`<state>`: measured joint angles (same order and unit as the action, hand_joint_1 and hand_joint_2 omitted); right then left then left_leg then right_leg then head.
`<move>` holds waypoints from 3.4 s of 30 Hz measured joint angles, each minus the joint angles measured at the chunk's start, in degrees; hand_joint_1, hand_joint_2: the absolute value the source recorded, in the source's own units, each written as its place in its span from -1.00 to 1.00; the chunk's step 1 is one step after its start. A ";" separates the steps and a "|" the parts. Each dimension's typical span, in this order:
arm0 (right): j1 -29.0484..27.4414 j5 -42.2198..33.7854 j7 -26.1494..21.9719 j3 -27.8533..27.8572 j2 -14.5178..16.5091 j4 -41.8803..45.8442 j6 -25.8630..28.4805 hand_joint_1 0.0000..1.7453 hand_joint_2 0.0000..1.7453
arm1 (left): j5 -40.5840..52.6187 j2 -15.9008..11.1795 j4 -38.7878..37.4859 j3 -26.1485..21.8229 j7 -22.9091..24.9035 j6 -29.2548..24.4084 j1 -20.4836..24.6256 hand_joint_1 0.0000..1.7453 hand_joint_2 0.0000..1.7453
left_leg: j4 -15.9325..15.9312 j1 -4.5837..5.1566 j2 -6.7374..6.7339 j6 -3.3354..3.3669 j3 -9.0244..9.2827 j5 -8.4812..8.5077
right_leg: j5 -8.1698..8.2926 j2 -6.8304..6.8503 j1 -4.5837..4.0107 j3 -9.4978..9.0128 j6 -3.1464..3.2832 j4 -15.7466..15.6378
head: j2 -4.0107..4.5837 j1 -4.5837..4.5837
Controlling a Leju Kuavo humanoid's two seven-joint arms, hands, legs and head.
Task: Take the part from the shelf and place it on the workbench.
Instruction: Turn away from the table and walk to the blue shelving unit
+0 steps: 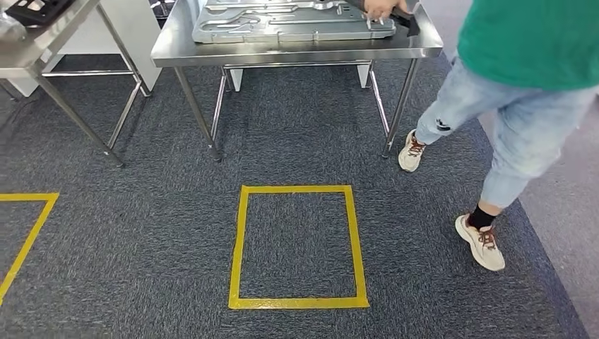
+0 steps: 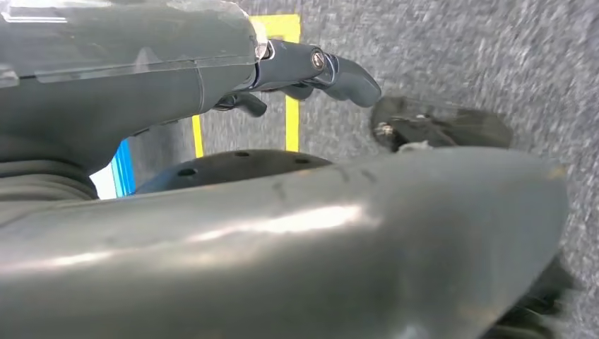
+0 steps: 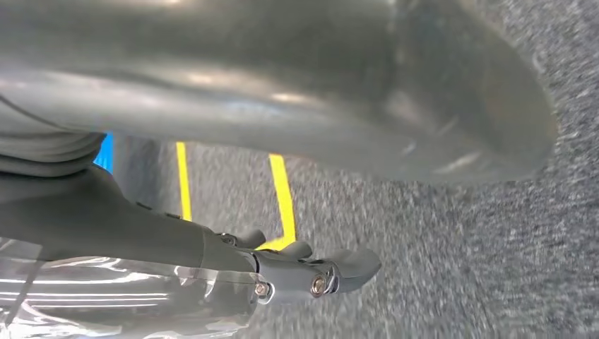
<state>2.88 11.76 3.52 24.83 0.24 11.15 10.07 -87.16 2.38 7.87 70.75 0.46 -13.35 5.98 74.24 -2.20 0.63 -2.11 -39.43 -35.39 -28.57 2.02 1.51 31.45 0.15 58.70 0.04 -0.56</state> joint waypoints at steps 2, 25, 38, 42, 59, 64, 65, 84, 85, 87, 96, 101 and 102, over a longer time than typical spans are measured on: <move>0.02 0.05 0.27 0.01 0.00 -0.02 0.06 -1.00 -1.00 | 0.13 -0.01 0.00 0.10 0.18 -0.01 -0.09 -1.00 -1.00 | -0.11 0.47 -0.34 0.77 0.58 1.00 | -0.06 1.30 -0.68 -0.04 0.23 0.03 | 0.00 0.01; 0.24 1.34 1.44 0.04 0.40 -0.05 0.20 -1.00 -1.00 | 0.47 -0.24 0.00 0.93 0.55 -0.25 0.20 -1.00 -1.00 | -15.84 2.18 6.20 2.55 6.95 8.16 | -0.09 -4.58 -0.38 -0.41 -0.78 -0.39 | 0.00 0.17; 0.53 3.18 2.33 0.04 0.91 -0.05 -0.59 -1.00 -1.00 | -0.29 -0.75 0.00 0.95 0.21 -0.92 0.37 -1.00 -1.00 | -15.84 2.16 -3.62 1.93 7.35 7.75 | -0.95 4.22 -0.74 -1.72 -0.97 -0.81 | 0.00 -0.37; 0.95 3.64 2.38 0.02 1.16 -0.05 -0.82 -1.00 -1.00 | -0.36 -0.90 -0.01 0.95 0.14 -1.37 0.08 -1.00 -1.00 | -16.54 1.87 -1.38 3.39 7.30 8.47 | -2.95 2.61 -0.32 -1.29 -2.12 1.29 | 0.00 -0.28; 0.43 6.35 4.15 -0.65 2.37 -0.14 -0.68 -1.00 -1.00 | -0.19 -2.36 -0.06 1.17 1.67 -3.89 -0.46 -1.00 -1.00 | -9.05 2.02 1.86 1.26 2.84 4.77 | 0.52 -2.88 -0.21 -1.27 0.76 -2.22 | 0.00 -0.64; 0.22 6.11 3.62 -0.63 2.36 -0.14 -0.13 -1.00 -1.00 | -0.17 -2.96 -0.07 1.35 0.51 -5.34 -0.47 -1.00 -1.00 | -4.41 1.27 -0.80 0.43 0.95 4.55 | -0.14 1.43 -0.28 -1.50 0.54 -1.79 | 0.00 -0.78; 0.24 6.00 3.31 -0.63 2.36 -0.14 -0.85 -1.00 -1.00 | -0.30 -3.04 -0.06 1.35 0.31 -5.66 -0.45 -1.00 -1.00 | -8.69 1.23 -1.90 0.45 3.25 6.32 | -0.38 2.05 -0.27 -1.67 0.30 -1.64 | 0.00 -0.78; 0.49 8.13 3.16 -0.61 3.46 -0.26 -2.40 -1.00 -1.00 | -1.64 -1.68 -0.04 1.38 3.43 -6.40 0.41 -1.00 -1.00 | -16.36 2.02 6.24 2.55 6.56 9.34 | -0.50 -6.47 -0.46 -0.46 -0.46 -0.22 | 0.00 -0.50; 0.57 8.25 3.26 -0.61 3.43 -0.25 -1.39 -1.00 -1.00 | -1.86 -1.68 -0.04 1.38 3.34 -7.46 0.32 -1.00 -1.00 | -16.46 1.88 6.91 2.16 6.37 9.49 | -0.41 -5.91 -0.55 -0.52 -0.34 -0.44 | 0.00 -0.50; 0.63 8.45 3.28 -0.61 3.33 -0.21 -0.32 -1.00 -1.00 | -2.09 -1.74 -0.08 1.36 3.08 -8.78 0.09 -1.00 -1.00 | -15.63 1.90 5.89 1.58 5.89 8.91 | -0.08 -4.52 -0.40 -0.83 0.24 -1.07 | 0.00 -0.57; 0.25 8.98 2.45 -0.59 2.80 -0.18 1.13 -1.00 -1.00 | -1.87 -1.56 -0.11 1.28 1.82 -10.30 0.28 -1.00 -1.00 | -10.17 1.30 -2.37 0.36 4.37 6.86 | -0.63 2.49 -0.66 -1.73 0.59 -1.44 | 0.00 -0.90; 0.52 9.11 1.52 -0.40 2.69 -0.13 2.29 -1.00 -1.00 | -1.58 -1.27 -0.11 1.32 2.19 -11.20 0.39 -1.00 -1.00 | -16.45 1.85 -2.68 2.10 7.32 8.61 | -1.31 4.90 -0.99 -2.29 -0.84 -1.23 | 0.00 -0.72; 0.61 9.22 1.44 -0.39 2.65 -0.10 2.38 -1.00 -1.00 | -1.69 -1.30 -0.12 1.32 2.15 -11.38 0.28 -1.00 -1.00 | -16.65 1.81 -2.12 2.42 7.33 8.78 | -1.81 4.26 -0.82 -2.23 -1.16 -0.81 | 0.00 -0.71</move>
<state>3.49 20.98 4.97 24.44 2.89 11.05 12.45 -88.85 1.09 7.75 72.06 2.62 -24.74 6.26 57.59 -0.39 -1.49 0.31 -32.10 -26.61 -30.37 6.28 0.70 29.22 -1.01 57.89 0.04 -1.27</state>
